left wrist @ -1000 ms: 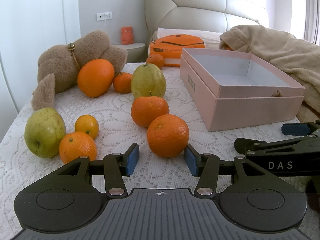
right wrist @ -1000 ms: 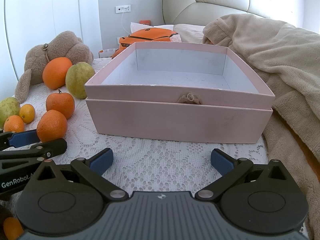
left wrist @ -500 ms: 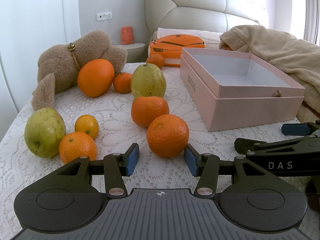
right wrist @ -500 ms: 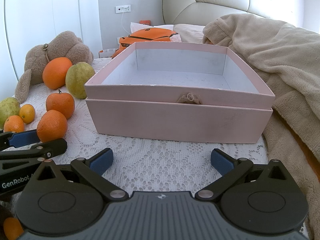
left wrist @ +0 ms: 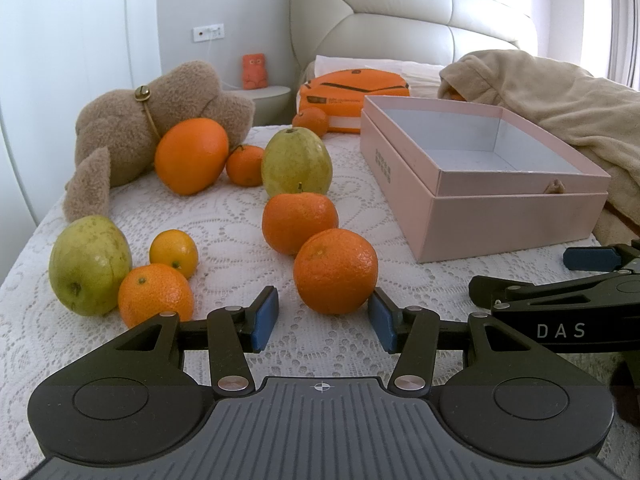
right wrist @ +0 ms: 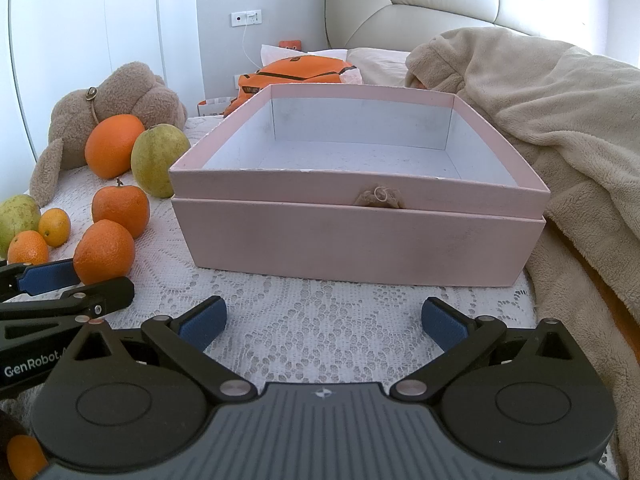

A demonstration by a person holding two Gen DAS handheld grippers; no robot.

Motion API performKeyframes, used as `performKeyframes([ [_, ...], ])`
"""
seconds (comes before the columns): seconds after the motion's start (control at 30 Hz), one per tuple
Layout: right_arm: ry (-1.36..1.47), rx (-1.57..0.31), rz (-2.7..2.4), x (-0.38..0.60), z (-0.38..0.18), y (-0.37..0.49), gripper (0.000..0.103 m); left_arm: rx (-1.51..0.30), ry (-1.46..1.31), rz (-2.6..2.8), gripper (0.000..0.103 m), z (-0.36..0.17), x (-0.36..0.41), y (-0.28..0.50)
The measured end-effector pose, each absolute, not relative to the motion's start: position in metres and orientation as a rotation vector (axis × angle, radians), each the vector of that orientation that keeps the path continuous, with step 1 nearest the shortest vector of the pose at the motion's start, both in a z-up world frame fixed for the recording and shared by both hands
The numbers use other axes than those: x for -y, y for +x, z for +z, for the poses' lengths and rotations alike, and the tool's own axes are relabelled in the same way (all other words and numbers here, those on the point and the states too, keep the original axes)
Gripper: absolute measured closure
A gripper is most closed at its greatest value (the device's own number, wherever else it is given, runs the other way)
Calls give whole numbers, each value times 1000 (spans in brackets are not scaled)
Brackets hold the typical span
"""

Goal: Organize fruits

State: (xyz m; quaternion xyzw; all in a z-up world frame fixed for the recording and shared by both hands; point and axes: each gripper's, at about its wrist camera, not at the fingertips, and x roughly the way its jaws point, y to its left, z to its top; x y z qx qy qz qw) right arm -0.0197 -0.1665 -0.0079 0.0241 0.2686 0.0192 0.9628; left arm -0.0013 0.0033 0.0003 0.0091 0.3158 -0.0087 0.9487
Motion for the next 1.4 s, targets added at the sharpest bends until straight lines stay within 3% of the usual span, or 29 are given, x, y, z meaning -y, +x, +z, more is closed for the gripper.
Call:
performKeyframes([
  [0.83, 46, -556, 50, 171, -15, -20, 0, -640, -8, -28, 48, 0, -5, -1],
  [1.07, 56, -678, 26, 166, -13, -22, 0, -600, -115, -75, 50, 22, -34, -17],
  [1.4, 53, -642, 10, 162, -13, -30, 0, -559, -229, 4, 52, 55, -93, -55],
])
